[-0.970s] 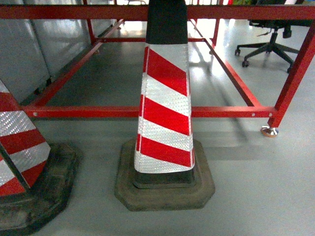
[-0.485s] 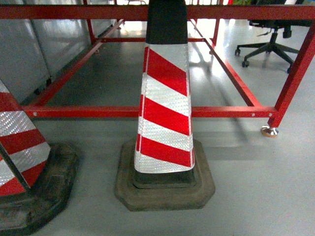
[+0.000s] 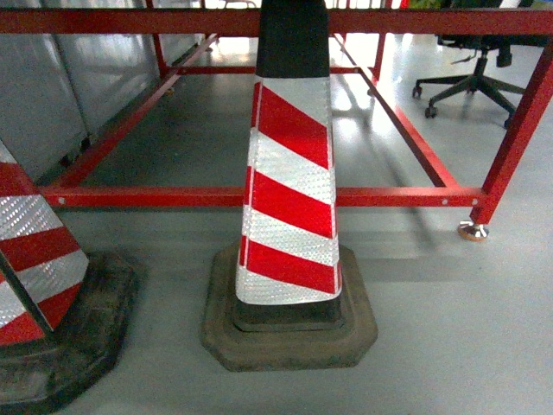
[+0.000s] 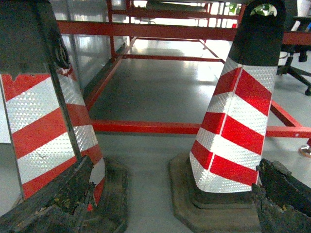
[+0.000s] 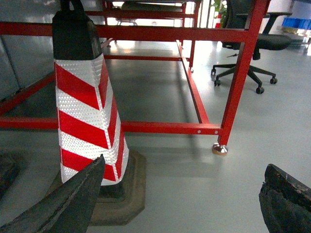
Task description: Sort blue parts and orange caps into right shelf containers
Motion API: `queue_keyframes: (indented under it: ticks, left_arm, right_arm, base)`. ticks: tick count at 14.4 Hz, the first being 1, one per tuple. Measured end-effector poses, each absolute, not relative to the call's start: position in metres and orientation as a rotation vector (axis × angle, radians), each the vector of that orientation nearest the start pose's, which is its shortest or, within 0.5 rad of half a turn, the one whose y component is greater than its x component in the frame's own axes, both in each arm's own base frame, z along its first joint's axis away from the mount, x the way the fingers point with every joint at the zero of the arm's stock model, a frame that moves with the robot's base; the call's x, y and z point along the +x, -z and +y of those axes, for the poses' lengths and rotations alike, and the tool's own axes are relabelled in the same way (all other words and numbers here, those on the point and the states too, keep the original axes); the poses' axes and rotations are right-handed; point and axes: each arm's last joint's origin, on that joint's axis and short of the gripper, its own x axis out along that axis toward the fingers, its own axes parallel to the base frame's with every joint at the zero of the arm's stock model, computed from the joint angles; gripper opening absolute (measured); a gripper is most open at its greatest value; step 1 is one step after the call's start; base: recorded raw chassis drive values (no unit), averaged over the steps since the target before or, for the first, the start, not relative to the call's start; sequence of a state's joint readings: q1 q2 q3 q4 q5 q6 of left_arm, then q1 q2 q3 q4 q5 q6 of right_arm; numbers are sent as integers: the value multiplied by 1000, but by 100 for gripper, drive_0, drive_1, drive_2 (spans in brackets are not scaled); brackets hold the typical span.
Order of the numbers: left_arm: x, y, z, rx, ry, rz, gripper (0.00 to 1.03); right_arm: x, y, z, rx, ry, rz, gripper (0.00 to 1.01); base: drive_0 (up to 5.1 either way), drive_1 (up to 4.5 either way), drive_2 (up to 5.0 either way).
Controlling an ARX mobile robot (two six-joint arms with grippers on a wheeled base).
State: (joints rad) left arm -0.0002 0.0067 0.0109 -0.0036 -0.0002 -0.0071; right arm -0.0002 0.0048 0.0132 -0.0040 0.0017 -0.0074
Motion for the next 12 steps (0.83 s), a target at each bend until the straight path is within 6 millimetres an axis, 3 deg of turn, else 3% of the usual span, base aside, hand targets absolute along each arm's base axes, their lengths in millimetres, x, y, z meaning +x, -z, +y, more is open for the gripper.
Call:
queue_keyframes:
  ticks: [12]
  left_arm:
    - [97,-166,0,-3,-2,0,98]
  right_arm:
    - [97,-167,0,-7,1,-2,98]
  base:
    - [0,0,0]
